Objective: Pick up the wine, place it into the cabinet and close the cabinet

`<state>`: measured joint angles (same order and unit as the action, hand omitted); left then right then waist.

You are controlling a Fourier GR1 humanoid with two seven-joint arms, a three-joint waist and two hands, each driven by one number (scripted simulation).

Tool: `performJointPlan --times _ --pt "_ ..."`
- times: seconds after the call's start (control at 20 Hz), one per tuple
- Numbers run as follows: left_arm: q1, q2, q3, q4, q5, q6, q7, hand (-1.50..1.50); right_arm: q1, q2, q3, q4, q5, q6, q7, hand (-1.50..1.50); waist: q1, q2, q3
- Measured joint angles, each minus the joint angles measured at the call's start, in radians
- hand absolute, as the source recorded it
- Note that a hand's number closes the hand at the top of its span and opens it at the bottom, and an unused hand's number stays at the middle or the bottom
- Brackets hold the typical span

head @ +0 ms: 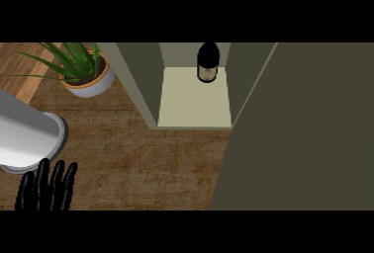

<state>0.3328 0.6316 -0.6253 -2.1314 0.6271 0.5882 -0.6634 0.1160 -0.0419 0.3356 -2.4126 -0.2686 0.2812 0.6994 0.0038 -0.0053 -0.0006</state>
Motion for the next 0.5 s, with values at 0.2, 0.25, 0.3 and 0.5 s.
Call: performJointPlan --times 0.2,0.25,0.3,0.5 --pt "0.044 0.04 0.103 -0.006 0.073 -0.071 -0.009 -1.5 -0.016 0.0 0.104 0.0 0.003 0.025 0.009 1.5 0.001 -0.001 -0.001" --pt "0.049 0.044 0.121 0.0 0.085 -0.089 -0.011 -1.5 -0.022 0.005 0.134 -0.002 0.004 0.02 0.021 1.5 0.0 -0.001 -0.001" --pt "0.058 0.05 0.137 -0.008 0.096 -0.094 -0.005 -1.5 -0.019 0.011 0.172 -0.003 0.007 0.015 0.028 1.5 -0.001 -0.001 -0.001" --pt "0.087 0.084 0.221 -0.005 0.141 -0.143 0.005 -1.5 -0.026 0.035 0.287 -0.001 0.038 -0.045 0.036 1.5 -0.004 -0.003 -0.001"
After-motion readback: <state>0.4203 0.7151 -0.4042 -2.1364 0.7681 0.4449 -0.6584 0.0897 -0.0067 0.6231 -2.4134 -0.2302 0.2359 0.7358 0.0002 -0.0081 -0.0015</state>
